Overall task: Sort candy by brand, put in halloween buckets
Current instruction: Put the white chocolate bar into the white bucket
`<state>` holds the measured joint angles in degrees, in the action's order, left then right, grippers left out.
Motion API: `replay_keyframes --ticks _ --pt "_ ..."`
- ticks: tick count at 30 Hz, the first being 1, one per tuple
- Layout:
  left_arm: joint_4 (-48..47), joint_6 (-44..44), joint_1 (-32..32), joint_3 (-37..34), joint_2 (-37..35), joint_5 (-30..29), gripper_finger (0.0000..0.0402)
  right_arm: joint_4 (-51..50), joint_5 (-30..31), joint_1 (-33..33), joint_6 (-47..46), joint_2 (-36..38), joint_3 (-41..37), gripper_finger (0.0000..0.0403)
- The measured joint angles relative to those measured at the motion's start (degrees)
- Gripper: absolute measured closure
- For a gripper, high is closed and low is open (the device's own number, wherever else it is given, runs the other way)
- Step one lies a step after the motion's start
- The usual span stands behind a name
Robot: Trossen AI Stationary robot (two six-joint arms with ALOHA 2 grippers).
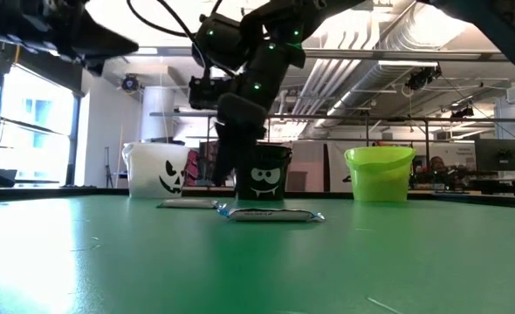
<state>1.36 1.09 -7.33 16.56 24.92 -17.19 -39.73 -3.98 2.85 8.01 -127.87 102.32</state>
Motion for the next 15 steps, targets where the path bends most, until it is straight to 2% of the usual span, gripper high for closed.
replay_keyframes --ticks 4,7,10,13,15 --pt "-4.4 5.0 0.0 0.0 2.6 0.0 0.0401 -1.9 5.5 -0.5 0.0 0.0 0.0 0.0286" --pt "-6.6 9.7 0.0 0.0 6.1 0.0 0.0401 -2.7 6.9 -0.3 0.0 0.0 0.0 0.028" --pt "-8.3 13.7 0.0 0.0 10.2 0.2 0.0401 -1.9 7.1 -0.3 0.9 0.0 -0.1 0.0313" --pt "-9.6 20.1 0.3 0.0 14.2 0.2 0.0401 -1.8 8.3 -0.6 1.5 0.2 -0.1 0.0381" --pt "-9.9 25.4 0.8 0.0 16.6 0.8 0.0401 -1.5 8.4 -0.6 1.5 0.4 -0.1 0.0391"
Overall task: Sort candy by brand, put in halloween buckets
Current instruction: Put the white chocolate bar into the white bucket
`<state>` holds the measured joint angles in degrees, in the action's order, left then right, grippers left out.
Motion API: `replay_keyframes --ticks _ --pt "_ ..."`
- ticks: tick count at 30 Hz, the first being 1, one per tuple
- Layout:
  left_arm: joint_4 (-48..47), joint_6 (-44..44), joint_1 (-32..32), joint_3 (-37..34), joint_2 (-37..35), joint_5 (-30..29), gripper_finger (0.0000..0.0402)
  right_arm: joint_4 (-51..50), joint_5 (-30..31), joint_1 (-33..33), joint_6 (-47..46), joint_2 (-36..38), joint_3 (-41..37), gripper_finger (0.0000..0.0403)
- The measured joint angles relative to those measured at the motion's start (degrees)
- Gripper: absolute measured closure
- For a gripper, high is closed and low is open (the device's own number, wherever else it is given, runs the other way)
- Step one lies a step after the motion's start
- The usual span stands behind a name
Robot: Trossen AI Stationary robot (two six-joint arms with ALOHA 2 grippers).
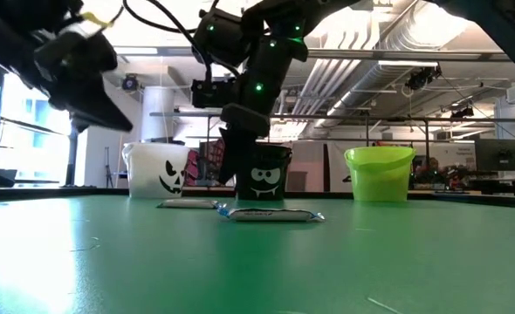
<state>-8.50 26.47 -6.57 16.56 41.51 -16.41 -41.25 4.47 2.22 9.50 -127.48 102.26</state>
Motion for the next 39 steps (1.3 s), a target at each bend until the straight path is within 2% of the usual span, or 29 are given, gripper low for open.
replay_keyframes --ticks 8,14,18,22,29,39 --pt "0.1 9.3 2.9 0.0 6.4 2.9 0.0401 1.9 0.2 -0.8 1.4 0.1 -0.8 0.0401" --pt "0.3 15.6 5.6 0.0 10.1 9.1 0.0396 9.2 -0.2 -1.9 1.0 1.9 -10.6 0.0402" --pt "2.9 19.0 6.5 0.0 12.5 10.7 0.0372 15.9 -0.2 -3.0 1.1 2.2 -13.2 0.0403" --pt "4.9 23.1 7.9 0.1 15.2 11.5 0.0334 18.0 0.1 -3.1 1.7 2.1 -13.6 0.0403" --pt "7.1 25.7 10.5 0.0 19.8 14.3 0.0276 17.0 1.4 -2.9 3.0 2.6 -13.6 0.0403" --pt "15.8 25.9 12.7 0.1 26.7 16.5 0.0249 17.4 0.2 -1.2 4.1 3.0 -13.5 0.0403"
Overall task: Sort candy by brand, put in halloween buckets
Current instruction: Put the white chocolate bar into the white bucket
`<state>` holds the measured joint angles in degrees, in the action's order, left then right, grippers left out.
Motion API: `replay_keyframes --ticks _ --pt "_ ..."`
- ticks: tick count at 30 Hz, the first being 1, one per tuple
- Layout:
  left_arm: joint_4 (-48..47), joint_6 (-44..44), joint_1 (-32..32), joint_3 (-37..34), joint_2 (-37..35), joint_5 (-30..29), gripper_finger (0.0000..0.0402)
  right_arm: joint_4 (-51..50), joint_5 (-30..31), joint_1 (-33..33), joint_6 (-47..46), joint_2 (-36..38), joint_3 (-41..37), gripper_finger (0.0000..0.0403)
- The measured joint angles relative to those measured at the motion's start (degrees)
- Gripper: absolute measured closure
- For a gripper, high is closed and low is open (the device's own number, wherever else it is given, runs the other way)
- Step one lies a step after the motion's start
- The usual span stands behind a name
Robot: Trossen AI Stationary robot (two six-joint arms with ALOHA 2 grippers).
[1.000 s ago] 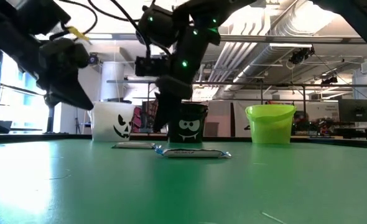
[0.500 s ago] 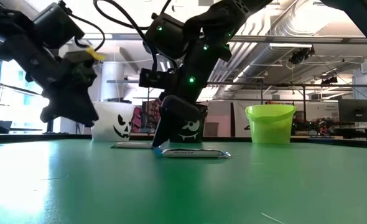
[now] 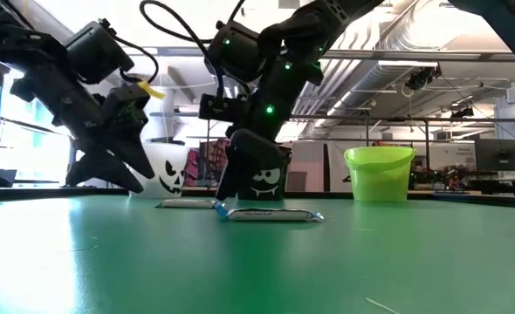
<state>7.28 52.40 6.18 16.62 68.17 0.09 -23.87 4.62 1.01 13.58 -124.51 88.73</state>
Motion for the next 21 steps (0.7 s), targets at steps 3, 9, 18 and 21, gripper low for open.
replay_keyframes --ticks 3,9,18,21 --pt "1.9 0.1 0.8 0.0 1.8 1.1 0.0246 0.6 -1.8 0.2 0.0 0.0 0.0 0.0403" --pt "4.6 1.5 1.3 0.0 5.4 2.7 0.0238 -1.3 -1.6 0.2 1.8 0.0 0.0 0.0403" --pt "9.9 1.6 1.3 0.0 9.8 3.4 0.0227 -2.3 -3.3 0.5 1.6 -0.8 0.0 0.0403" --pt "11.2 1.6 1.3 0.0 10.9 3.4 0.0226 0.5 -4.0 0.5 1.5 -1.2 0.1 0.0403"
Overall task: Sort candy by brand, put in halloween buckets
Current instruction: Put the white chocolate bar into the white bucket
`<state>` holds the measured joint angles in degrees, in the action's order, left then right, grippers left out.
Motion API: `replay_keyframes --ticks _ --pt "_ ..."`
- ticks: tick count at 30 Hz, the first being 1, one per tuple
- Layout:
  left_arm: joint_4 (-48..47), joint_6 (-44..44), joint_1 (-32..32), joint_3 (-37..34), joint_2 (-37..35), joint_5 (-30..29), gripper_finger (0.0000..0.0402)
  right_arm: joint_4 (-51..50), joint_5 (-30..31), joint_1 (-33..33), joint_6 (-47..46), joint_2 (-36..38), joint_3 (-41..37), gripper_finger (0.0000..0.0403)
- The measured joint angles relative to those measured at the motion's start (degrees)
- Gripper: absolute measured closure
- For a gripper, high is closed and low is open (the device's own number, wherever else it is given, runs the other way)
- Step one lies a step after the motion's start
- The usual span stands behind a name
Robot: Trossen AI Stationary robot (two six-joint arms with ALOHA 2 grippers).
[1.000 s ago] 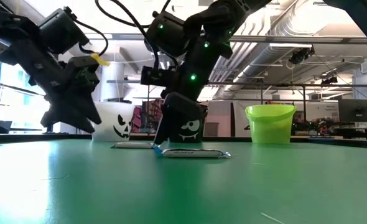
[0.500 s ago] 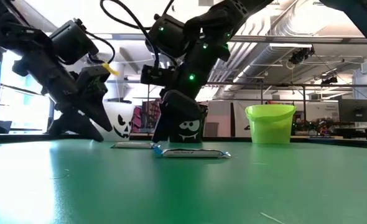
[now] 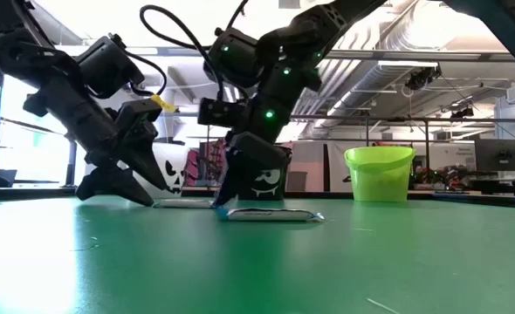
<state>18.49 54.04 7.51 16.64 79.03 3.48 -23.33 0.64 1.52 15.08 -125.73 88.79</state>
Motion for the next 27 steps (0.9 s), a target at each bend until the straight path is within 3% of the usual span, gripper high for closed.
replay_keyframes --ticks 19,27 --pt "4.1 -0.7 0.1 -0.1 0.9 3.2 0.0231 7.1 -1.6 0.0 -1.1 -1.9 0.0 0.0403" --pt "4.6 -0.7 0.7 -0.1 0.9 3.8 0.0285 7.1 -1.6 0.0 -1.1 -2.0 0.0 0.0403"
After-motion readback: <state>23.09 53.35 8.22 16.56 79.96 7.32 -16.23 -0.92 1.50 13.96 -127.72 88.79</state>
